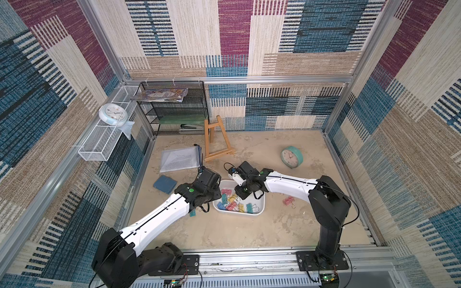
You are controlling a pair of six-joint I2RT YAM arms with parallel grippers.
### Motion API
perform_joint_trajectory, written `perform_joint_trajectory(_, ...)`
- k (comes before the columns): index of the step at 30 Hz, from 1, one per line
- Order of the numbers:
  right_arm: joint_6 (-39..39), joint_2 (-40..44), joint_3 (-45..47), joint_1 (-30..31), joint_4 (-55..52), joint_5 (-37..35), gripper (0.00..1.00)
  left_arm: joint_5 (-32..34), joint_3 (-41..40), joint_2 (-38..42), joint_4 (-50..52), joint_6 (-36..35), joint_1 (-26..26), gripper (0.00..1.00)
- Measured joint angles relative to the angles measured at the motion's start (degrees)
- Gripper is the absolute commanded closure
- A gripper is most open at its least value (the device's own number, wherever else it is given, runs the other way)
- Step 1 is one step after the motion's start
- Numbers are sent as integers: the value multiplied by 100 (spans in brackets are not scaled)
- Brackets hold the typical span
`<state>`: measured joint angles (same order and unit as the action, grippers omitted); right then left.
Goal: Take out the binder clips from the storage box
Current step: Pick up the binder clip from the storage box.
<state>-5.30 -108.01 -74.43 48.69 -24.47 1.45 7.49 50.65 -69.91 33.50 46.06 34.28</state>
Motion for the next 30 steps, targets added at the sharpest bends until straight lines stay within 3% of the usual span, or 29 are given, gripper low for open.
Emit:
perform_joint_trajectory(9,168,-13,-109,87,-142,-393,79,2,-44,105,9,4,-2,54)
perform_joint_trajectory(18,343,-52,-114,166,-308,-752,79,0,-48,133,9,7,-2,55)
perform_joint_trajectory(26,474,-52,-31,181,-354,-916,71,-7,-48,118,9,7,-2,54)
perform_joint_trajectory(30,577,-31,63,184,-380,-933,75,-2,-76,138,11,26,0,54)
